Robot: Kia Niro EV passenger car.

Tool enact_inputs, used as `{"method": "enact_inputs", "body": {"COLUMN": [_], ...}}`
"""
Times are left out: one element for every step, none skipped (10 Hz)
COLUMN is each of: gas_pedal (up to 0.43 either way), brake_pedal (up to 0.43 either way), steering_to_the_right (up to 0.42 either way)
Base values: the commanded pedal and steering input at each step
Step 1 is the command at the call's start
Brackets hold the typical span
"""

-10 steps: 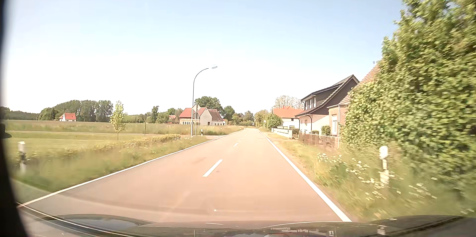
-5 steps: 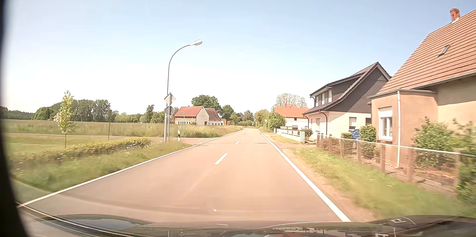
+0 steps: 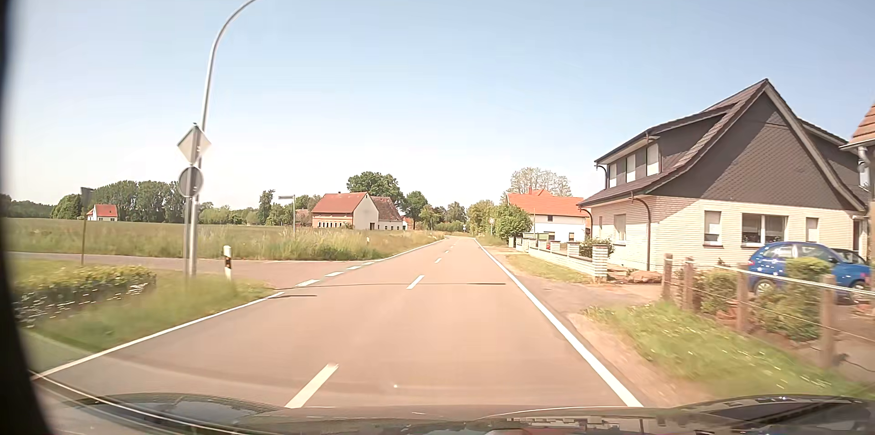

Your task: Follow the waypoints while adhering to traffic rules and regulations

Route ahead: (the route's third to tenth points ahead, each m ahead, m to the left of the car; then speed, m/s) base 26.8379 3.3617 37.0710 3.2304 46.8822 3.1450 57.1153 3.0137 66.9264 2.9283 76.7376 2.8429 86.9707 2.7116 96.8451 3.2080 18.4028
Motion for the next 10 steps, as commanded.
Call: {"method": "enact_inputs", "body": {"gas_pedal": [0.189,0.189,0.189,0.189,0.189,0.189,0.189,0.189,0.189,0.189], "brake_pedal": [0.000,0.000,0.000,0.000,0.000,0.000,0.000,0.000,0.000,0.000], "steering_to_the_right": [0.001,0.001,0.001,0.001,0.000,0.000,0.000,0.000,0.000,0.000]}}
